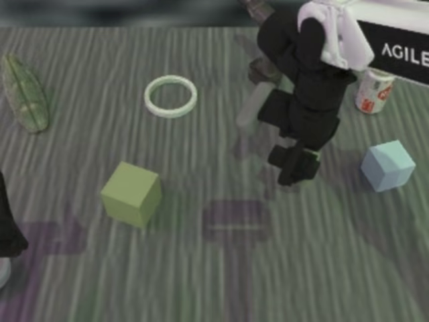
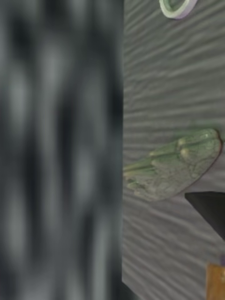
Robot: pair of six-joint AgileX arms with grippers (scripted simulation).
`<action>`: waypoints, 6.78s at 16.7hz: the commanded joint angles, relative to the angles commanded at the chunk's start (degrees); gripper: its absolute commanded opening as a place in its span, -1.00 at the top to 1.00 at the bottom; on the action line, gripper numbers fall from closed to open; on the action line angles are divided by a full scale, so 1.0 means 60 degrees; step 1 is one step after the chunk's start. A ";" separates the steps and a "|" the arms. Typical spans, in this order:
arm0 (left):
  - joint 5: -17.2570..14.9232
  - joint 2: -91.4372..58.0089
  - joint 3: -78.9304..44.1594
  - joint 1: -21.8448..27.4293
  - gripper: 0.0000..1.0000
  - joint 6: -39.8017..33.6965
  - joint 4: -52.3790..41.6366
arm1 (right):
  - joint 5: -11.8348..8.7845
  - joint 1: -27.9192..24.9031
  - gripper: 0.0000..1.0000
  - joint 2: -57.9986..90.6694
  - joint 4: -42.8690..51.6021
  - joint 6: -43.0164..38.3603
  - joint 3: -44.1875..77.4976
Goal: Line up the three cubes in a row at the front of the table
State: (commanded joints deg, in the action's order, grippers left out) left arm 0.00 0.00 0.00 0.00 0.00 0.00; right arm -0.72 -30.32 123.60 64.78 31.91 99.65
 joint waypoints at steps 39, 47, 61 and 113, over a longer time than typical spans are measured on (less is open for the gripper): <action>0.0000 0.0000 0.0000 0.0000 -1.00 0.0000 0.0000 | -0.0081 -0.1094 0.25 -0.1637 -0.2742 0.3417 -0.4423; 0.0000 0.0000 0.0000 0.0000 -1.00 0.0000 0.0000 | -0.0081 -0.1094 -0.96 -0.1637 -0.2742 0.3417 -0.4423; 0.0000 0.0000 0.0000 0.0000 -1.00 0.0000 0.0000 | -0.0084 -0.1092 -1.00 -0.2019 -0.1579 0.3455 -0.3654; 0.0000 0.0000 0.0000 0.0000 -1.00 0.0000 0.0000 | 0.0151 0.3390 0.36 0.0545 -0.2581 -0.4148 -0.2248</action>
State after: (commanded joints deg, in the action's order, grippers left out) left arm 0.00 0.00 0.00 0.00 0.00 0.00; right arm 0.18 -9.99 126.87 49.29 7.03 86.17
